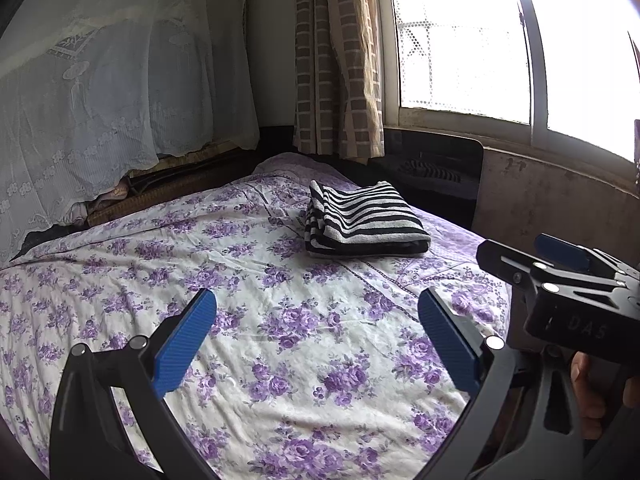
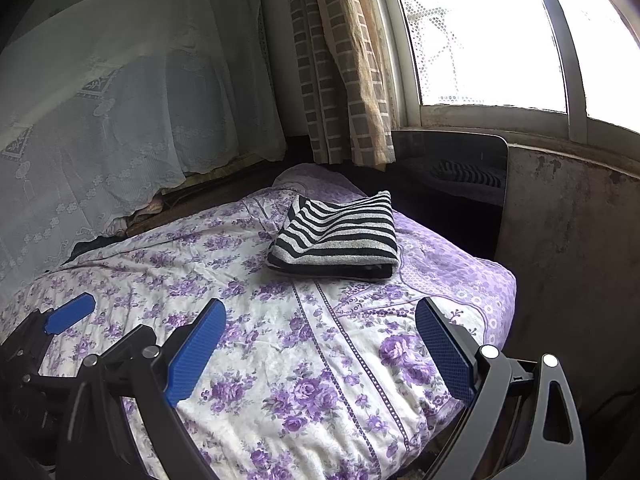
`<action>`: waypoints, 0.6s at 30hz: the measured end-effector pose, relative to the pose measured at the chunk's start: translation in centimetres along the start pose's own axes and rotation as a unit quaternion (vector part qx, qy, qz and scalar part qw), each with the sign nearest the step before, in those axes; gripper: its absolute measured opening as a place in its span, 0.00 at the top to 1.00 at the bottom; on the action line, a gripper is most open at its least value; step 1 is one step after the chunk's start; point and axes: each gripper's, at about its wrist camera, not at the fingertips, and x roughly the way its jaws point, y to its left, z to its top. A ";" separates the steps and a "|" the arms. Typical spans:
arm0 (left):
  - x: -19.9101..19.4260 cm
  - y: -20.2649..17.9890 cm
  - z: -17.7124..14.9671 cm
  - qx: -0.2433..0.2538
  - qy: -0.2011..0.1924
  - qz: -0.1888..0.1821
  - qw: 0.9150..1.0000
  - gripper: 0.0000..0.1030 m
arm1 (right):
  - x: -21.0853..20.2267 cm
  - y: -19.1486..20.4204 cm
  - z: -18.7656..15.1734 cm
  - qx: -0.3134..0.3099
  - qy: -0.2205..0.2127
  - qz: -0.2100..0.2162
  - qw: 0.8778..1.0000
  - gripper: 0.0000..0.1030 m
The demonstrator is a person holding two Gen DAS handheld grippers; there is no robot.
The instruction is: Fold small clothes
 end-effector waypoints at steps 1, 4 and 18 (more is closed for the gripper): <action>0.0 0.0 0.0 0.000 0.000 0.000 1.000 0.05 | 0.0 0.0 0.0 0.000 0.000 0.000 1.000 0.07; 0.0 0.0 0.0 0.000 0.000 0.000 1.000 0.05 | 0.0 0.0 0.0 -0.001 -0.001 0.001 1.000 0.07; 0.1 -0.1 -0.1 -0.001 0.001 0.001 1.000 0.05 | -0.2 0.1 0.3 -0.001 -0.003 0.003 1.000 0.07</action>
